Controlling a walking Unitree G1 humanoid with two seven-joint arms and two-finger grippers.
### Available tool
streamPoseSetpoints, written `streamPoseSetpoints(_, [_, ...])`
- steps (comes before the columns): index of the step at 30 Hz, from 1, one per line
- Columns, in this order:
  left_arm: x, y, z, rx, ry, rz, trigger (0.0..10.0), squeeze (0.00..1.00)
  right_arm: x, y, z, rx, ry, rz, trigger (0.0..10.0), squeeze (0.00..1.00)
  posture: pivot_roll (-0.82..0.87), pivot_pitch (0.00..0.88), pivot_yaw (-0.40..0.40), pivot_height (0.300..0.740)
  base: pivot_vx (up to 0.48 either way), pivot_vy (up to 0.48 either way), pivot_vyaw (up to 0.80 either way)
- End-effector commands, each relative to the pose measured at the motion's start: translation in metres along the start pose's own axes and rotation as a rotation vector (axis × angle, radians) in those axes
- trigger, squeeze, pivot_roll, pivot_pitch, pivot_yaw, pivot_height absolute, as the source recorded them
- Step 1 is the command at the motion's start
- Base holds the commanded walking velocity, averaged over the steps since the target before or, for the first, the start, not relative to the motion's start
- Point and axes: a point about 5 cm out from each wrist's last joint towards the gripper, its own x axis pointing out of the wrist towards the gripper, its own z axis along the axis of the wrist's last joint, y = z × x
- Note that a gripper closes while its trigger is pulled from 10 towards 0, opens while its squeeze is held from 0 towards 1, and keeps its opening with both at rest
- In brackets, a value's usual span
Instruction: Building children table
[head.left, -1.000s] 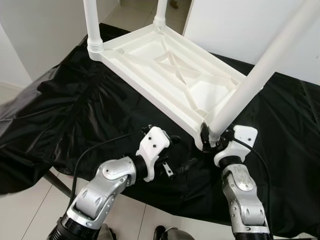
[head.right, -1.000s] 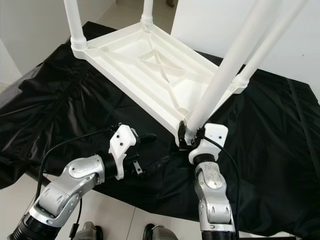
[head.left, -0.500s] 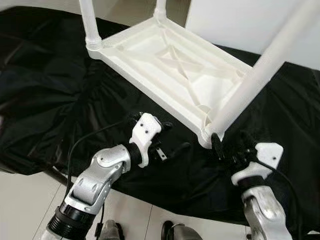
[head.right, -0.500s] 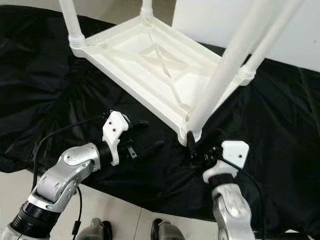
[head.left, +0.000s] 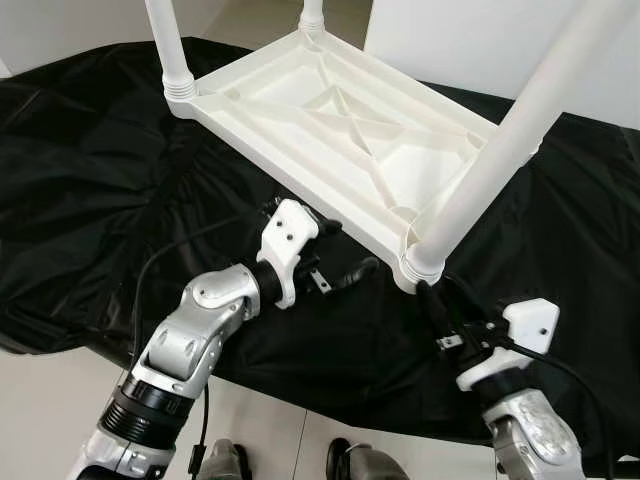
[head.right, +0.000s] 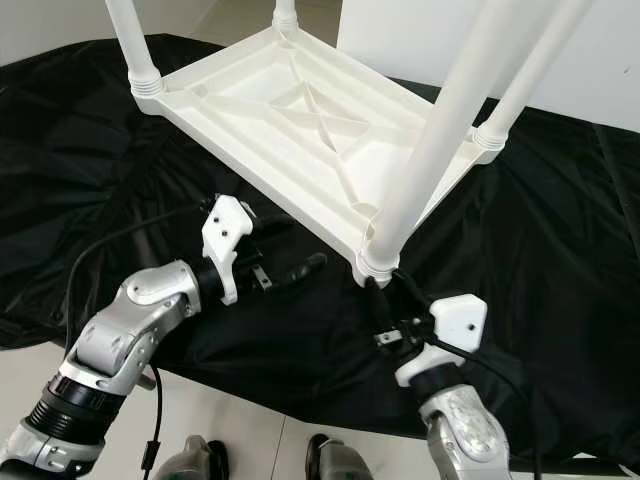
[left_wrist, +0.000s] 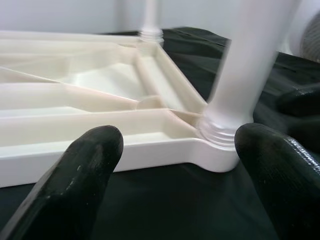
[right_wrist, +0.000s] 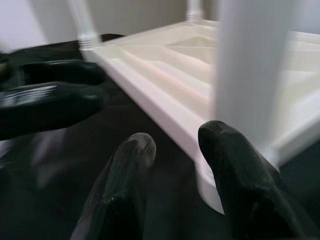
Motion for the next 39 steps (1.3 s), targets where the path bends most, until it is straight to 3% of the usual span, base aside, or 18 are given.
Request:
streamPoseSetpoints(1, [-0.002,0.001,0.0,0.0,-0.004,-0.037,10.0,0.0,0.003,0.003,-0.009,0.015,0.043,0.043,10.0,0.0,0.07,0.157,-0.071,0.74,0.0,0.0,0.0])
streamPoseSetpoints(8, [0.0,0.001,0.0,-0.039,-0.042,0.005,10.0,0.0,0.024,0.007,-0.017,0.042,0.042,0.13,10.0,0.0,0.11,0.109,-0.085,0.74,0.0,0.0,0.0])
streamPoseSetpoints(15, [0.001,-0.003,-0.012,-0.072,-0.029,0.035,10.0,0.0,0.043,0.004,-0.027,0.044,0.034,0.122,10.0,0.0,0.1,0.085,-0.074,0.74,0.0,0.0,0.0])
streamPoseSetpoints(20, [0.002,-0.001,-0.023,-0.104,-0.013,0.074,10.0,0.0,0.058,-0.008,-0.031,0.052,0.021,-0.014,10.0,0.0,0.09,0.08,-0.055,0.74,0.0,0.0,0.0])
streamPoseSetpoints(25, [0.0,0.001,-0.029,-0.138,0.002,0.098,10.0,0.0,0.061,-0.013,-0.032,0.046,0.014,-0.084,10.0,0.0,0.08,0.08,-0.05,0.74,0.0,0.0,0.0])
streamPoseSetpoints(27, [0.0,0.003,-0.037,-0.143,0.031,0.107,10.0,0.0,0.066,-0.023,-0.032,0.066,-0.003,-0.191,10.0,0.0,0.07,0.084,-0.045,0.74,0.0,0.0,0.0])
streamPoseSetpoints(29, [0.0,0.003,-0.037,-0.143,0.031,0.107,10.0,0.0,0.066,-0.023,-0.032,0.066,-0.003,-0.191,10.0,0.0,0.07,0.084,-0.045,0.74,0.0,0.0,0.0])
streamPoseSetpoints(34, [0.002,0.008,-0.042,-0.116,0.05,0.127,10.0,0.0,0.07,-0.03,-0.032,0.08,-0.026,-0.291,10.0,0.0,0.05,0.095,-0.034,0.74,0.0,0.0,0.0])
streamPoseSetpoints(39, [0.004,0.021,-0.046,-0.066,0.067,0.153,10.0,0.0,0.061,-0.039,-0.03,0.048,-0.033,-0.366,10.0,0.0,0.02,0.107,-0.02,0.74,0.0,0.0,0.0])
